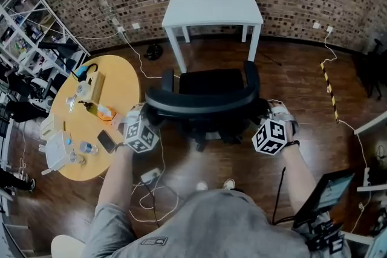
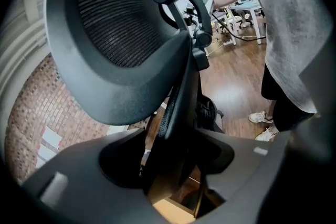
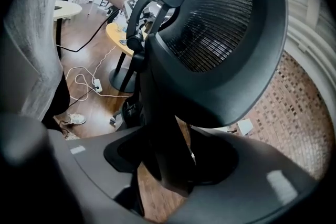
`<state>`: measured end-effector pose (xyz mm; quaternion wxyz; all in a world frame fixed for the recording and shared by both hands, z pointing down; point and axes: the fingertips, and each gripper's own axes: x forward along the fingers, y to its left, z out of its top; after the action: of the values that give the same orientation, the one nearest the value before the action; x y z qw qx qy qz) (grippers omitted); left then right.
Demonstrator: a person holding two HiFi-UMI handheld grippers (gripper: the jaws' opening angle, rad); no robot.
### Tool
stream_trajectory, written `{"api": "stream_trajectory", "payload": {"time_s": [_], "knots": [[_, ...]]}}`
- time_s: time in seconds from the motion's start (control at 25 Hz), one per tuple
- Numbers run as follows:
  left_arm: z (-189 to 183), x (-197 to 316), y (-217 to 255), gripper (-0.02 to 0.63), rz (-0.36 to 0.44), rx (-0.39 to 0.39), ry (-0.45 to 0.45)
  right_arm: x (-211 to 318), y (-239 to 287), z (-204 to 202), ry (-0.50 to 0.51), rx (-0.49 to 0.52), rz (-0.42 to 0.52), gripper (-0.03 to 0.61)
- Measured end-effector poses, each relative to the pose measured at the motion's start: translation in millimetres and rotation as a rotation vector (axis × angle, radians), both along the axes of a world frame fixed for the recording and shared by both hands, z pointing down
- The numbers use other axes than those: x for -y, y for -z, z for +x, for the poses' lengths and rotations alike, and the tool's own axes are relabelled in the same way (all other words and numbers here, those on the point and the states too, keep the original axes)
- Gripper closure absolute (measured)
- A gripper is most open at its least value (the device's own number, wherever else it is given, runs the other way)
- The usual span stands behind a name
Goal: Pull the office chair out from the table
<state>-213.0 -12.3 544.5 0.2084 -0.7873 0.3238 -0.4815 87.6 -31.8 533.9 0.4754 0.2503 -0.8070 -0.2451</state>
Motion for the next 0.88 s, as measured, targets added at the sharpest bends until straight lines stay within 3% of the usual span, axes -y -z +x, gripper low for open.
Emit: {"api": "stream_trajectory", "payload": {"time_s": [0.16, 0.36, 0.48, 0.72, 0.88], "knots": [[0.3, -0.5, 3.1, 0.359, 0.006, -0.055, 0.008, 0.8, 1.0, -2.4, -0.021, 0.039, 0.005, 0.31], [4.2, -1.0, 16.3, 0.274, 0.029, -0.253, 0.057, 3.9, 6.5, -4.1, -0.075, 0.13, 0.011, 0.264], [5.2, -5.3, 22.1, 0.262, 0.049, -0.357, 0.096, 1.8, 11.9, -0.5, -0.131, 0.233, 0.008, 0.244], [1.3, -30.8, 48.8, 0.267, 0.055, -0.773, 0.199, -7.4, 24.5, -4.4, -0.192, 0.44, -0.01, 0.222], [11.9, -51.9, 60.7, 0.316, 0.029, -0.985, 0.224, -20.3, 41.3, 1.6, -0.257, 0.607, -0.039, 0.291]]}}
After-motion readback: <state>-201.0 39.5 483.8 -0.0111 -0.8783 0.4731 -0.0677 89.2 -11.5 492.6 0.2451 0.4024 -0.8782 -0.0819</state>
